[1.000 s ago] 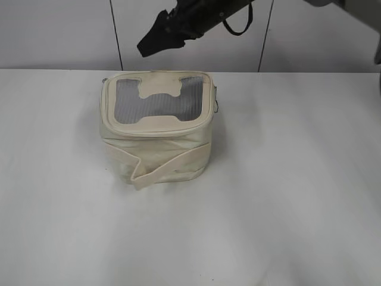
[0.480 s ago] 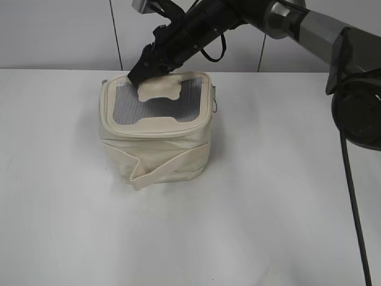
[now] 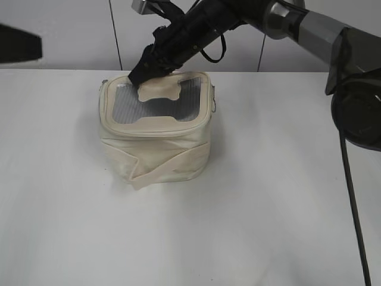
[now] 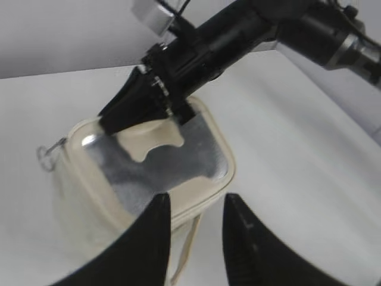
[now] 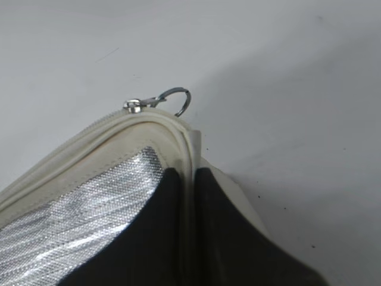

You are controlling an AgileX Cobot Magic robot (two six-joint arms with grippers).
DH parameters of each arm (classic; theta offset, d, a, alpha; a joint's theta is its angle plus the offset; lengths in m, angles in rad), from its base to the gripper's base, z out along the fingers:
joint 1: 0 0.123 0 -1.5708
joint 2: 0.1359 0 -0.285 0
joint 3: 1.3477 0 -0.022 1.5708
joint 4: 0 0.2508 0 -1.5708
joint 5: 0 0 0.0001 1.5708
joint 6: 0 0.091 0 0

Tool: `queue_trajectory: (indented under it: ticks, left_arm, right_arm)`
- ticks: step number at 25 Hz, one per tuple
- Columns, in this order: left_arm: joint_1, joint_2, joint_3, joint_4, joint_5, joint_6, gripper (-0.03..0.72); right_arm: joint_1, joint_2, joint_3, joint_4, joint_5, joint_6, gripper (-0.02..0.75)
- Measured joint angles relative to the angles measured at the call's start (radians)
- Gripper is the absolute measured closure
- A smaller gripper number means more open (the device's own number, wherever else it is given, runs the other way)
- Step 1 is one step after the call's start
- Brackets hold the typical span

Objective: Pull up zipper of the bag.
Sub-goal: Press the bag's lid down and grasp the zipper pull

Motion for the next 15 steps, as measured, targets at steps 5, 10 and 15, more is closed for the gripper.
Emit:
queue_trajectory:
  ticks: [5, 10, 15]
  left_arm:
    - [0.276, 0.404, -0.248, -0.287, 0.382, 0.341, 0.444]
    - [0.346, 0.679, -0.389, -0.19, 0.408, 0.655, 0.427]
    - [0.269, 0.793, -0.393, -0.088, 0.197, 0.859, 0.388]
  right_arm:
    - [0.0, 0.0, 0.0, 0.0, 0.0, 0.003, 0.684]
    - [0.0, 0.0, 0.0, -0.001, 0.001, 0.006, 0.685]
    - [0.0, 0.0, 0.0, -0.003, 0.0, 0.006, 0.685]
